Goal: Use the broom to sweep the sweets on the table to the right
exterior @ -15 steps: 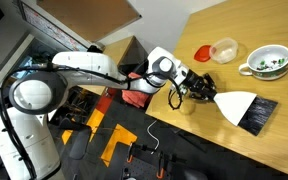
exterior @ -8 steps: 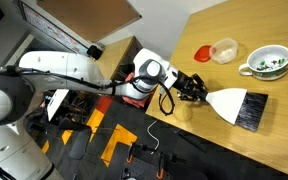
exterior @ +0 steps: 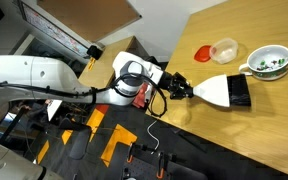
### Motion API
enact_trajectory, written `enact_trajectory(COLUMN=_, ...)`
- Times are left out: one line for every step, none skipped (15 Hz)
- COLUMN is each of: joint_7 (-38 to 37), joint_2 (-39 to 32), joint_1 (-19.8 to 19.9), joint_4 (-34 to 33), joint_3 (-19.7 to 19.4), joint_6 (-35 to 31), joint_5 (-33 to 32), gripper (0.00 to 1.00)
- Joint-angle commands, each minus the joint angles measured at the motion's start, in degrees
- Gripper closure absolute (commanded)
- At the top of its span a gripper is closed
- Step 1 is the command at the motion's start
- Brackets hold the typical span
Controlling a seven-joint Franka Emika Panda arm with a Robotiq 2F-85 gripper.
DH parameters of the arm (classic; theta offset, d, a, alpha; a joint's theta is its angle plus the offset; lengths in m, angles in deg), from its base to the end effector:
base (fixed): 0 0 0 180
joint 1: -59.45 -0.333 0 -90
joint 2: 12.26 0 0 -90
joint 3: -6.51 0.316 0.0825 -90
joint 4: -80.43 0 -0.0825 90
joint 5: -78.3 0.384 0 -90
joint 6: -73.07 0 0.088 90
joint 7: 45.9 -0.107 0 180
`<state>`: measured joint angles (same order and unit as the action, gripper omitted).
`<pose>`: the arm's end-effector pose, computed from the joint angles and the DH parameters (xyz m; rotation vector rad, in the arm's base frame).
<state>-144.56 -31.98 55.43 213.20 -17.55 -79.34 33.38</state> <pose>0.4922 -0.1651 0.2021 2.1294 -1.6892 0.4168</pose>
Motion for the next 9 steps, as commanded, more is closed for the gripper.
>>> enact_trajectory(joint_7=8.75, joint_2=7.06, joint_1=2.6, joint_4=4.92, joint_3=4.19, joint_6=-0.86, joint_5=-2.61, gripper=0.88)
enact_trajectory(joint_7=11.23, joint_2=7.93, joint_1=3.07, joint_4=5.56, joint_3=5.34, joint_6=-0.94, joint_5=-2.73, gripper=0.88)
enact_trajectory(joint_7=13.41, joint_2=8.89, joint_1=3.25, joint_4=6.32, joint_3=6.23, joint_6=-0.96, joint_5=-3.25, gripper=0.88)
enact_trajectory(joint_7=15.96, joint_2=9.78, joint_1=3.62, joint_4=7.12, joint_3=7.18, joint_6=-1.23, joint_5=-3.31, gripper=0.88)
enact_trajectory(joint_7=18.65, joint_2=10.52, joint_1=4.01, joint_4=7.82, joint_3=8.13, joint_6=-1.47, joint_5=-3.25, gripper=0.88)
enact_trajectory(joint_7=21.24, joint_2=11.34, joint_1=4.25, joint_4=8.6, joint_3=9.01, joint_6=-1.69, joint_5=-3.27, gripper=0.88)
enact_trajectory(joint_7=24.11, joint_2=11.97, joint_1=4.58, joint_4=9.25, joint_3=9.86, joint_6=-1.95, joint_5=-2.92, gripper=0.88)
enact_trajectory(joint_7=27.2, joint_2=12.61, joint_1=4.86, joint_4=10.03, joint_3=10.79, joint_6=-2.19, joint_5=-2.3, gripper=0.88)
enact_trajectory(joint_7=30.37, joint_2=13.13, joint_1=5.08, joint_4=10.69, joint_3=11.6, joint_6=-2.39, joint_5=-1.68, gripper=0.88)
